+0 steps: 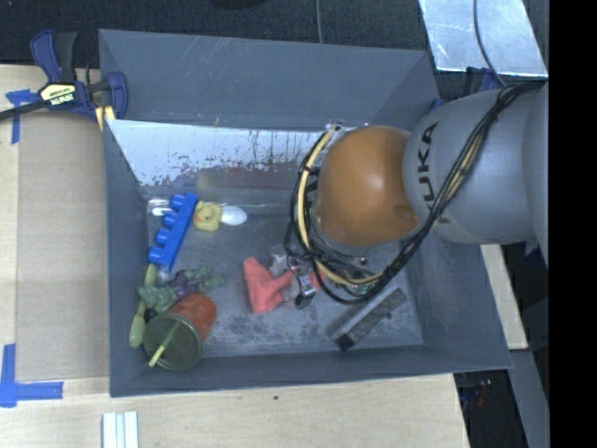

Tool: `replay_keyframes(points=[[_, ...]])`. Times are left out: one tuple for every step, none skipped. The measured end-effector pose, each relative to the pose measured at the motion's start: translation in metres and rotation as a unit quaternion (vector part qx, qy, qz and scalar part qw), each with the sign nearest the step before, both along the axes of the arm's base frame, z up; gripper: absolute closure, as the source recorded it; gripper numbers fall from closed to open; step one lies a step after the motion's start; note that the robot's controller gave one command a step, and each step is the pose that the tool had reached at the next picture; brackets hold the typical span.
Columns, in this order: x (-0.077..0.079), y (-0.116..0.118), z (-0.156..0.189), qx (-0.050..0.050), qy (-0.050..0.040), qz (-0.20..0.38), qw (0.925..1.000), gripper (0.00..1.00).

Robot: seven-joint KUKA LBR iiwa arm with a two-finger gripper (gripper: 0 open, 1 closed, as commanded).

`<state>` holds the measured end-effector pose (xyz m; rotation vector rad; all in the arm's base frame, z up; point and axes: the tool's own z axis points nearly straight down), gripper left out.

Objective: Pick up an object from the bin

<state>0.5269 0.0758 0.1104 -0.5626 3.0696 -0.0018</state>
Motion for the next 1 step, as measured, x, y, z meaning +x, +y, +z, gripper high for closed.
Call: replay_keyframes(points=[[0.0192,0.0047,0.0089,-0.001,-0.0025,0.073,0.9973,1.0]])
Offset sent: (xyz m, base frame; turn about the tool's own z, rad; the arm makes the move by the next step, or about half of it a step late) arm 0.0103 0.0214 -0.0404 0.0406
